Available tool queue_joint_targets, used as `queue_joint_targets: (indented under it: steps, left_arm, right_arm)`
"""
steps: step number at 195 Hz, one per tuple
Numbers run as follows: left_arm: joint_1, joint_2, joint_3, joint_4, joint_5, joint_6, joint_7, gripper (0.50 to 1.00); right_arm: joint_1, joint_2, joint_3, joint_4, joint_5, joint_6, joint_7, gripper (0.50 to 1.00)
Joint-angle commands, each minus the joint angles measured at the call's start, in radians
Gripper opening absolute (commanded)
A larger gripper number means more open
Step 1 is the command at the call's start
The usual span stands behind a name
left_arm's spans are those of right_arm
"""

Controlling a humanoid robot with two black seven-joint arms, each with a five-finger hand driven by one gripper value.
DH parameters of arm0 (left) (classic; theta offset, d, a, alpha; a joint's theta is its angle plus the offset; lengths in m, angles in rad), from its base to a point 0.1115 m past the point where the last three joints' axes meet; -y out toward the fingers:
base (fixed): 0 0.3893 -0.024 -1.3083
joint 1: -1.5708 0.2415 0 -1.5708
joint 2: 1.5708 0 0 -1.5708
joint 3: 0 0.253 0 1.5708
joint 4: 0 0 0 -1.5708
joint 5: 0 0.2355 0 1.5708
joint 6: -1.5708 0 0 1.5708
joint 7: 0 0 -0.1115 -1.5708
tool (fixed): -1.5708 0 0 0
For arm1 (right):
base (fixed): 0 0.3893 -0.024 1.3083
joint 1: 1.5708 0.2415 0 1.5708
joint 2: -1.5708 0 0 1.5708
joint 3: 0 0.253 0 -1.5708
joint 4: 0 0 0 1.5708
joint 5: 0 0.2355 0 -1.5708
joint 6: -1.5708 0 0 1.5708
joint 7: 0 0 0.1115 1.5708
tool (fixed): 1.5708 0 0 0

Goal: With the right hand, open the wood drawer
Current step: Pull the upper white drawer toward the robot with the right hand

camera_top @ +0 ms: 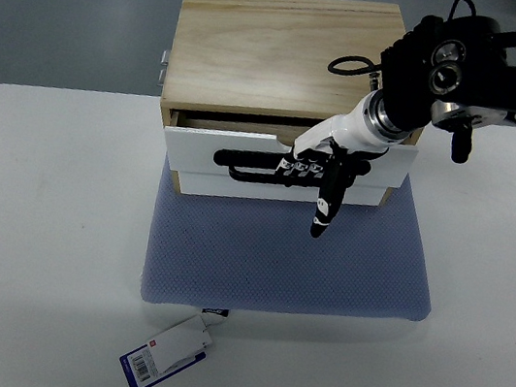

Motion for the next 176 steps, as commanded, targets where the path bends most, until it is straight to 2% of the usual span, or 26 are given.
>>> queue_joint_targets:
  steps: [1,80,176]
  left_arm:
    - [0.001,0.0,0.0,0.0,0.0,0.0,0.0,1.0]
    - [0.0,0.0,0.0,-0.002,-0.001,0.0,0.0,1.0]
    - [0.001,0.0,-0.002,0.0,-0.001,0.0,0.0,1.0]
  right_arm:
    - [0.005,-0.015,0.0,0.023,0.0,0.021,0.002,0.94]
    - [0.022,-0.089,0.0,0.109,0.002,0.07,0.004,0.94]
    - [0.035,-0.156,0.002,0.177,0.013,0.097,0.005,0.94]
